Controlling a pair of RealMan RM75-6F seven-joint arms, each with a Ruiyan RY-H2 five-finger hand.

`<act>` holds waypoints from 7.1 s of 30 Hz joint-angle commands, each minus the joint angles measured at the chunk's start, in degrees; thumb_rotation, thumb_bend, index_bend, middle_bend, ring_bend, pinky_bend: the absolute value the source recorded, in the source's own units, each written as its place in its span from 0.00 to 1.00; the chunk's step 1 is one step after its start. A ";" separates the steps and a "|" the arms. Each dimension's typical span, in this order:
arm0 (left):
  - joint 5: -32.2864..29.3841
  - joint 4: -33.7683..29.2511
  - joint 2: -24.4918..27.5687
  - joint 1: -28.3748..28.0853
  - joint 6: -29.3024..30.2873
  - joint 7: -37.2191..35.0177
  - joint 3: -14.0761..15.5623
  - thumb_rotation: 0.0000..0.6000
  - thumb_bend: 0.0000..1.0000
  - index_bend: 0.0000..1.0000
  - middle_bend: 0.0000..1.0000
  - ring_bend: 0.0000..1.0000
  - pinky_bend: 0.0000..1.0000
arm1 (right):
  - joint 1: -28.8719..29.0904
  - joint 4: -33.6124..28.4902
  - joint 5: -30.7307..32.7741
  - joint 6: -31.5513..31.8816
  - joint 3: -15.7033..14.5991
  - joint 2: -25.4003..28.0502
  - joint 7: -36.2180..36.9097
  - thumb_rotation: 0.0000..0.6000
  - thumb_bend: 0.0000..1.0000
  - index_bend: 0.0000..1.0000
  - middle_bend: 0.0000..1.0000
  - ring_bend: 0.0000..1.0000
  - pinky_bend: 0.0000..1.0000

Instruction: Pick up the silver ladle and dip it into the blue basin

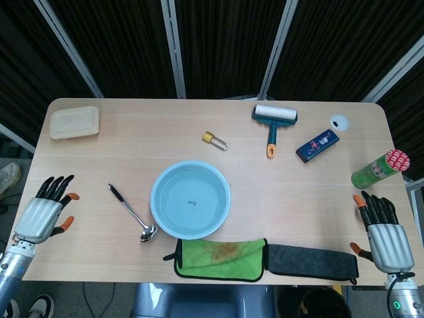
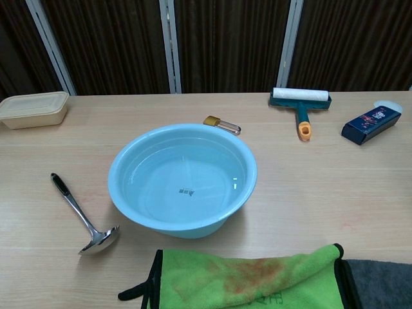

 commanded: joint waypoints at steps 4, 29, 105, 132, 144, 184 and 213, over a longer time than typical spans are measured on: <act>-2.83 1.70 -2.82 -4.39 -6.01 3.03 -1.29 1.00 0.32 0.41 0.00 0.00 0.00 | 0.39 0.17 0.71 -0.92 0.36 0.24 1.08 1.00 0.00 0.00 0.00 0.00 0.00; -0.81 11.30 -15.31 -7.97 -6.76 8.09 1.00 1.00 0.32 0.45 0.00 0.00 0.00 | -1.13 -0.16 -0.56 1.89 0.36 3.04 6.33 1.00 0.00 0.00 0.00 0.00 0.00; -0.74 19.98 -21.27 -12.31 -11.56 -0.95 5.56 1.00 0.46 0.59 0.00 0.00 0.00 | -1.88 -1.14 -1.66 2.30 0.11 4.50 8.68 1.00 0.00 0.00 0.00 0.00 0.00; 10.41 -2.98 -5.72 -4.23 8.23 16.17 8.77 1.00 0.46 0.58 0.00 0.00 0.00 | -3.27 -1.86 -6.07 5.45 -1.49 5.32 10.22 1.00 0.00 0.00 0.00 0.00 0.00; 15.55 -13.77 0.26 -4.82 7.76 18.70 9.99 1.00 0.46 0.58 0.00 0.00 0.00 | -4.20 -1.84 -7.84 7.62 -2.02 6.41 13.03 1.00 0.00 0.00 0.00 0.00 0.00; 3.19 -12.06 -3.43 -20.15 -11.75 26.39 -4.38 1.00 0.46 0.59 0.00 0.00 0.00 | -3.70 -1.38 -5.27 5.74 -1.06 7.55 16.19 1.00 0.00 0.00 0.00 0.00 0.00; -0.82 -0.67 -11.33 -23.75 -13.79 22.75 -3.21 1.00 0.46 0.58 0.00 0.00 0.00 | -5.78 -0.04 -2.36 10.97 1.77 8.77 22.40 1.00 0.00 0.00 0.00 0.00 0.00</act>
